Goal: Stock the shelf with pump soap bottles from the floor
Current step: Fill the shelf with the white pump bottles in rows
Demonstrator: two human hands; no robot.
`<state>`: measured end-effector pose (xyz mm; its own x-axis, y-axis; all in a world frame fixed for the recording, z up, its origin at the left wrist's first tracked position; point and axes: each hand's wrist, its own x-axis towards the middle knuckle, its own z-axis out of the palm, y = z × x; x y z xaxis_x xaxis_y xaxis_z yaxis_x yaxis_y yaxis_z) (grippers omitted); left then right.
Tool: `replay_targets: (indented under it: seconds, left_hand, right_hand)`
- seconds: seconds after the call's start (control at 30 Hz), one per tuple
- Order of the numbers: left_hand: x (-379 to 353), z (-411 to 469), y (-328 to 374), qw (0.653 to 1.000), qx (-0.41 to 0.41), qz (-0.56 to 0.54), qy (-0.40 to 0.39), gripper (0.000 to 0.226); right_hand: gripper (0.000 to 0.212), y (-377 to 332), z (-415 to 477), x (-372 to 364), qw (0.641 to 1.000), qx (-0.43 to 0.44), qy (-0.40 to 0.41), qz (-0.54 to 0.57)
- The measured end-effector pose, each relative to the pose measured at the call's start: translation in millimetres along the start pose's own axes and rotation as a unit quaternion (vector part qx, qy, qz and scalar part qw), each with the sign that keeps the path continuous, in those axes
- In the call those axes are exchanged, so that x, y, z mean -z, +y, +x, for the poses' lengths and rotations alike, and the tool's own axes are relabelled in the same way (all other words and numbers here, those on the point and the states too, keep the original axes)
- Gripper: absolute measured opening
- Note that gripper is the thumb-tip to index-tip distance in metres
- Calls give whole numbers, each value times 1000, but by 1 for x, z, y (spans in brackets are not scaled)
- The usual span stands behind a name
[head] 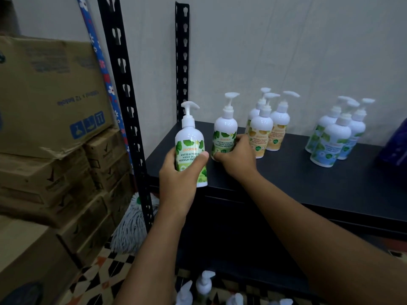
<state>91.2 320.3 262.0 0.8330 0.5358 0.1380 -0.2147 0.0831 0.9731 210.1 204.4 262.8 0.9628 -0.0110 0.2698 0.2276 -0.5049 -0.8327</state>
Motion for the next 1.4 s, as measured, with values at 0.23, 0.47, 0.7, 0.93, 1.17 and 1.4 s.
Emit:
replay_targets:
  seconds: [0.23, 0.47, 0.7, 0.93, 1.17, 1.4]
  left_hand:
    - [-2, 7, 1, 1000, -6, -30, -4, 31]
    - [-6, 14, -1, 999, -14, -47, 1, 33]
    - [-9, 16, -3, 999, -10, -53, -2, 35]
    - [-7, 16, -5, 999, -8, -43, -3, 39]
    - [-7, 16, -5, 999, -6, -34, -4, 38]
    - [-8, 13, -1, 1000, -11, -24, 7, 36]
  right_hand:
    - [56, -5, 45, -24, 997, -10, 19, -69]
    - [53, -4, 68, -35, 994, -26, 33, -99]
    - [53, -5, 78, -41, 993, -45, 42, -103]
    - [54, -5, 85, -40, 993, -58, 36, -99]
    - [67, -7, 78, -36, 994, -72, 14, -85]
    - [73, 2, 7, -3, 980, 50, -93, -170]
